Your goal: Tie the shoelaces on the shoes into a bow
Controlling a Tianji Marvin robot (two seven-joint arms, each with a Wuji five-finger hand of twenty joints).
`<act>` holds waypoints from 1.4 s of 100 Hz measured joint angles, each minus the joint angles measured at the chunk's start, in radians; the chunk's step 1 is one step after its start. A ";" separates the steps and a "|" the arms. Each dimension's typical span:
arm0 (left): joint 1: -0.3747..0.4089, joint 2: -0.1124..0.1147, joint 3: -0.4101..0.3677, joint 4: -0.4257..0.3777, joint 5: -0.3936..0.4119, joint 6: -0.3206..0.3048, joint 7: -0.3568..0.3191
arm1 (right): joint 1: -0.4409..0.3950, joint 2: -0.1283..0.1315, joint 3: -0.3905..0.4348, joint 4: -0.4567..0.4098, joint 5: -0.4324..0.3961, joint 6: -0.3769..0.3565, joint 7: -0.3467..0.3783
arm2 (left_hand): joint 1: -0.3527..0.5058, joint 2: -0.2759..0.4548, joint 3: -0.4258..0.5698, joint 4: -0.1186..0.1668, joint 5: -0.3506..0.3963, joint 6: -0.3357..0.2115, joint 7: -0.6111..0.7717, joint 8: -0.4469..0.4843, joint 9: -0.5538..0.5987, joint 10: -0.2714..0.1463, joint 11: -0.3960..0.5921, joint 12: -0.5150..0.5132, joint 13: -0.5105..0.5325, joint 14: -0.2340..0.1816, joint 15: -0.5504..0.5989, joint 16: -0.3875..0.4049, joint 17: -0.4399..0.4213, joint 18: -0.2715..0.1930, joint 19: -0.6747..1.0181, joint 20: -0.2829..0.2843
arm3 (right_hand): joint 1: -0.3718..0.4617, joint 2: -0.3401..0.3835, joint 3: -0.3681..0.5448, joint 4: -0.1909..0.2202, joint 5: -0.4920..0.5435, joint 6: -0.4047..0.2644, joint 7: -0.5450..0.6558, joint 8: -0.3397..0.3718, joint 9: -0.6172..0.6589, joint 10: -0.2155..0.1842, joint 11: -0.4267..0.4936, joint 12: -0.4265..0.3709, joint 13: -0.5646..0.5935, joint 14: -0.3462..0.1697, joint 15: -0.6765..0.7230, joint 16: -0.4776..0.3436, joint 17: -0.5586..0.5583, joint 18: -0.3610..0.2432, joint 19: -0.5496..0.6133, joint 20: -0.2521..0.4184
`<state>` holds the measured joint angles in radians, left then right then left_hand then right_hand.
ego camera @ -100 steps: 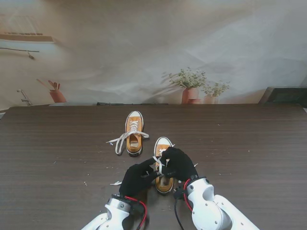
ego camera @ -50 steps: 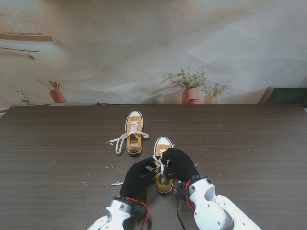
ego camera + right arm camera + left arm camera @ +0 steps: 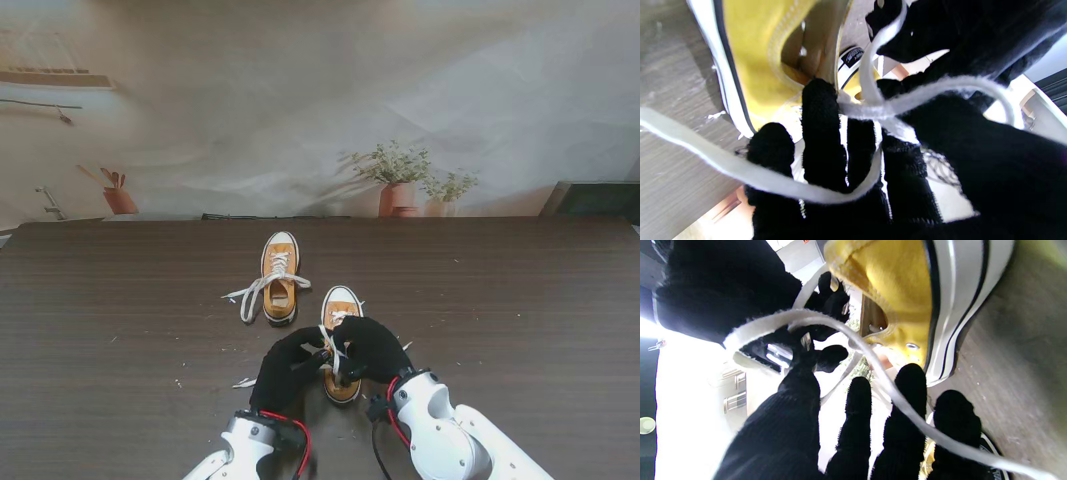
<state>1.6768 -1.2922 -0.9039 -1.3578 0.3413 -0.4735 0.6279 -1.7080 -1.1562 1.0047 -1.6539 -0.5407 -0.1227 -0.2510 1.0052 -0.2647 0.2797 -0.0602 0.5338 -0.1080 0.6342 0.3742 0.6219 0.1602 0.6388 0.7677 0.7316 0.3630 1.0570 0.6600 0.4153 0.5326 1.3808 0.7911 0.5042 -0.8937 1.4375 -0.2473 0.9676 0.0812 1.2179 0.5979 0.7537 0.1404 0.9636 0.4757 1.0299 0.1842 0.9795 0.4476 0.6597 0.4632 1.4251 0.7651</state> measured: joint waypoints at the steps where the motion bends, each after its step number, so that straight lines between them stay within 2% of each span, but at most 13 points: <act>1: 0.000 0.000 0.000 0.000 0.000 -0.001 0.001 | 0.000 0.000 0.000 0.000 -0.001 -0.001 0.002 | 0.008 0.000 -0.003 0.002 0.000 0.000 0.007 0.007 0.000 0.000 0.000 0.005 0.000 -0.002 0.000 0.000 0.000 0.000 0.000 0.000 | 0.000 0.000 0.000 0.000 0.000 0.000 0.000 0.000 0.000 0.000 0.000 0.000 0.000 0.000 0.000 0.000 0.000 0.000 0.000 0.000; 9: -0.001 -0.004 0.000 0.002 0.001 -0.005 0.009 | 0.001 0.002 -0.003 0.000 -0.001 -0.004 0.008 | 0.030 -0.017 -0.007 0.003 0.000 0.000 0.048 0.043 0.003 -0.003 -0.002 0.023 0.000 -0.010 0.000 0.000 0.000 0.000 0.000 0.000 | 0.000 -0.004 0.000 0.000 0.000 -0.003 0.000 0.000 0.000 0.000 0.000 0.000 0.000 0.000 0.000 0.000 0.000 0.000 0.000 0.000; 24: -0.004 -0.005 0.001 0.007 0.015 -0.005 0.018 | 0.003 0.003 -0.009 0.004 -0.005 -0.012 0.005 | 0.030 -0.034 -0.006 0.003 0.000 0.000 0.068 0.046 0.027 -0.003 -0.003 0.026 0.000 -0.015 0.001 0.000 0.000 0.000 0.000 0.000 | 0.000 -0.004 0.000 0.000 0.000 -0.002 0.000 0.001 0.000 0.000 0.000 0.000 0.001 0.000 0.000 0.000 0.003 0.000 0.002 0.000; 42: -0.008 -0.003 0.000 0.009 0.021 -0.004 0.019 | 0.003 0.005 -0.009 0.006 -0.005 -0.015 0.007 | 0.030 -0.085 0.009 -0.003 0.043 0.001 0.071 0.043 0.079 -0.003 -0.028 0.069 0.003 -0.022 0.009 0.000 0.008 0.000 0.000 0.000 | 0.000 -0.004 0.000 0.000 0.014 0.007 0.000 0.002 0.000 0.000 0.000 0.000 0.013 0.000 0.008 0.000 0.012 0.000 0.003 0.000; 65: -0.015 -0.006 0.003 0.024 0.022 -0.013 0.036 | 0.011 0.009 -0.018 0.015 -0.006 -0.021 0.016 | 0.030 -0.136 0.021 -0.004 0.093 0.013 0.149 0.051 0.121 -0.004 -0.030 0.077 0.018 -0.025 0.013 0.000 0.018 0.000 0.001 0.000 | 0.000 -0.004 0.000 0.000 0.015 0.017 0.006 0.002 0.000 0.000 0.000 0.000 0.013 0.000 0.009 0.000 0.012 0.000 0.004 -0.001; 83: -0.016 -0.004 -0.003 0.028 0.015 -0.028 0.015 | 0.016 0.009 -0.025 0.022 -0.006 -0.021 0.007 | 0.029 -0.118 0.006 -0.004 0.090 0.040 0.172 0.135 0.105 -0.004 -0.031 0.077 0.019 -0.025 0.013 0.000 0.018 0.000 0.002 0.000 | 0.000 -0.004 -0.001 0.000 0.037 0.017 0.009 0.002 0.000 -0.008 0.000 0.001 0.013 0.000 0.009 0.000 0.012 0.000 0.004 -0.001; 94: -0.014 0.000 -0.009 0.023 0.009 -0.036 -0.010 | 0.014 0.007 -0.027 0.025 -0.006 -0.020 -0.015 | 0.039 -0.086 -0.017 -0.004 0.062 0.051 0.174 0.185 0.084 -0.004 -0.036 0.077 0.003 -0.025 0.013 0.000 -0.018 0.000 -0.004 -0.001 | 0.000 -0.005 -0.002 -0.010 0.048 0.009 0.001 0.002 0.000 -0.008 -0.010 0.000 0.013 0.000 0.009 0.000 0.012 0.000 0.004 -0.001; 105: -0.012 0.002 -0.009 0.018 0.007 -0.039 -0.012 | 0.009 0.002 -0.025 0.022 -0.006 -0.018 -0.030 | 0.063 -0.069 -0.049 -0.004 0.052 0.062 0.249 0.250 0.062 -0.004 -0.037 0.077 -0.010 -0.025 0.002 0.000 -0.046 0.000 -0.021 -0.001 | -0.001 -0.004 -0.004 -0.010 0.046 0.003 -0.006 0.008 0.000 -0.009 -0.010 0.000 0.012 0.000 0.007 0.000 -0.008 0.000 0.004 -0.002; 113: -0.009 0.002 -0.009 0.016 0.006 -0.042 -0.012 | 0.000 -0.001 -0.020 0.013 -0.007 -0.016 -0.038 | 0.063 -0.069 -0.049 0.016 0.055 0.062 0.304 0.287 0.061 -0.004 -0.037 0.077 -0.010 -0.025 0.002 0.000 -0.053 0.000 -0.023 -0.001 | -0.001 0.006 -0.004 -0.010 0.037 0.003 -0.012 0.013 0.000 -0.009 -0.010 0.000 0.012 0.000 0.006 0.000 -0.011 0.000 0.004 -0.002; 122: -0.005 0.001 -0.009 0.014 0.006 -0.042 -0.009 | -0.008 -0.004 -0.015 0.004 -0.011 -0.016 -0.049 | 0.061 -0.071 -0.017 0.018 0.056 0.062 0.319 0.291 0.061 -0.004 -0.037 0.084 -0.010 -0.025 0.001 0.000 -0.057 0.000 -0.033 0.000 | -0.001 0.011 -0.015 -0.011 0.033 -0.007 -0.019 0.014 0.000 -0.009 -0.010 0.000 0.012 0.000 0.000 0.000 -0.011 0.000 0.003 -0.002; 140: 0.004 -0.003 -0.014 0.009 0.006 -0.040 0.004 | -0.014 -0.006 -0.010 -0.005 -0.013 -0.016 -0.056 | 0.061 -0.071 -0.015 0.018 0.056 0.062 0.329 0.301 0.061 -0.004 -0.037 0.088 -0.010 -0.024 0.001 0.000 -0.063 0.000 -0.034 0.000 | -0.001 0.011 -0.015 -0.011 0.032 -0.009 -0.025 0.014 0.000 -0.009 -0.010 0.000 0.012 0.000 -0.002 0.000 -0.022 0.000 0.003 -0.004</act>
<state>1.6804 -1.2951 -0.9180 -1.3489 0.3477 -0.5140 0.6320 -1.7225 -1.1620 0.9949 -1.6593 -0.5534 -0.1388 -0.3072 1.0659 -0.3358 0.2650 -0.0424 0.5900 -0.0459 0.9633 0.6754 0.6828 0.1561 0.6016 0.8558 0.7213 0.3386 1.0583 0.6601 0.3521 0.5326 1.3464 0.7911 0.5035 -0.8825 1.4220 -0.2580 1.0000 0.0720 1.1926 0.6117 0.7541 0.1318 0.9533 0.4760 1.0417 0.1838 0.9776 0.4476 0.6381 0.4629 1.4282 0.7615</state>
